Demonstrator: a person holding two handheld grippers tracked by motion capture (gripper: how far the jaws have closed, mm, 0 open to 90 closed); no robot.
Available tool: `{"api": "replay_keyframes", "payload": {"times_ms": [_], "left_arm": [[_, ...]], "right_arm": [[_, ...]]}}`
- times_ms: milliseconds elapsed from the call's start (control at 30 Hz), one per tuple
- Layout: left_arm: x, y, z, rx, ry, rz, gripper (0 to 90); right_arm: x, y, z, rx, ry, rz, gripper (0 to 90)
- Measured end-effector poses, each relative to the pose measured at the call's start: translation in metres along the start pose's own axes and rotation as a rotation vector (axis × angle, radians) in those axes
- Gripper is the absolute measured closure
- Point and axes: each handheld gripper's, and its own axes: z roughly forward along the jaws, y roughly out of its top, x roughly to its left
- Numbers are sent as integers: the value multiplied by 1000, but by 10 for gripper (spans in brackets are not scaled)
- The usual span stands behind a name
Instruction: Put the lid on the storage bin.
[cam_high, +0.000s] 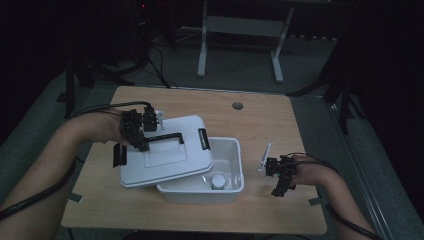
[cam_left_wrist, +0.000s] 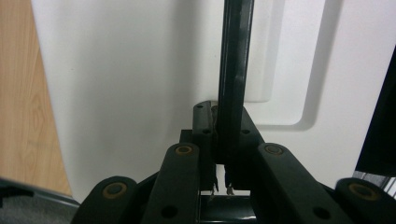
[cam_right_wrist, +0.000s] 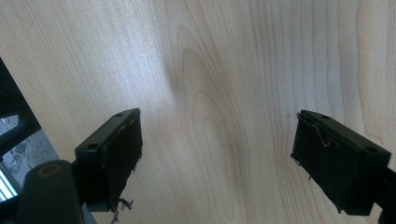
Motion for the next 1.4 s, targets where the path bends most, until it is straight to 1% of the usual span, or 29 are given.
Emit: {"api": "replay_keyframes", "payload": {"times_ms": [67, 100, 200, 233, 267, 333, 400, 433, 467, 500, 533, 600, 633, 700, 733, 767, 867, 900, 967, 1000, 1033, 1100, 1133, 1167, 1400], "left_arm": [[-1, 8, 1, -1, -8, 16, 834], [-1, 15, 2, -4, -21, 33, 834], [-2, 25, 3, -9, -24, 51, 834], [-4, 30, 3, -8, -22, 71, 834], [-4, 35, 3, -11, -26, 71, 834], [-6, 43, 3, -16, -28, 101, 834], [-8, 50, 3, -19, -38, 112, 834], [-9, 55, 4, -19, -34, 127, 834], [-10, 59, 4, -19, -39, 130, 834], [-10, 63, 4, -19, -46, 147, 834], [-11, 66, 5, -24, -46, 156, 834], [-12, 72, 6, -33, -59, 166, 834], [-12, 76, 7, -32, -45, 175, 834], [-12, 81, 9, -26, -56, 182, 834], [-12, 83, 10, -26, -54, 180, 834], [-12, 84, 12, -25, -62, 181, 834], [-12, 88, 17, -19, -70, 186, 834], [-12, 89, 19, -17, -71, 195, 834], [-11, 91, 24, -9, -82, 196, 834], [-11, 91, 26, -9, -77, 196, 834], [-10, 92, 28, -2, -81, 193, 834], [-9, 93, 33, -4, -87, 193, 834], [-9, 93, 33, -4, -87, 193, 834], [-9, 93, 35, 3, -98, 204, 834], [-8, 96, 43, 13, -106, 209, 834]], "right_arm": [[0, -1, 0, 0, 2, 4, 154], [0, -1, 0, 0, 1, 4, 154], [-1, -2, 1, 3, 4, 10, 154], [-2, -3, 1, 4, 5, 10, 154], [-1, -3, 2, 6, 4, 10, 154], [-1, -3, 2, 5, 6, 5, 154], [-1, -3, 2, 6, 7, 7, 154], [-1, -4, 2, 5, 8, 8, 154], [-1, -4, 2, 6, 9, 7, 154], [-1, -5, 2, 7, 7, 10, 154], [-1, -6, 2, 7, 6, 9, 154], [-1, -7, 2, 7, 9, 10, 154], [-1, -7, 2, 6, 9, 12, 154], [-1, -9, 2, 5, 9, 13, 154], [-1, -9, 2, 4, 9, 15, 154], [-1, -10, 2, 5, 10, 14, 154], [-1, -10, 2, 7, 11, 14, 154], [-1, -10, 2, 8, 11, 13, 154], [-1, -9, 2, 10, 8, 13, 154], [-1, -9, 2, 10, 9, 12, 154], [-1, -8, 2, 9, 7, 10, 154], [-1, -7, 2, 10, 8, 7, 154], [-1, -7, 2, 10, 8, 7, 154], [-1, -7, 1, 11, 9, 6, 154], [-2, -4, 6, 27, 10, 5, 154]]}}
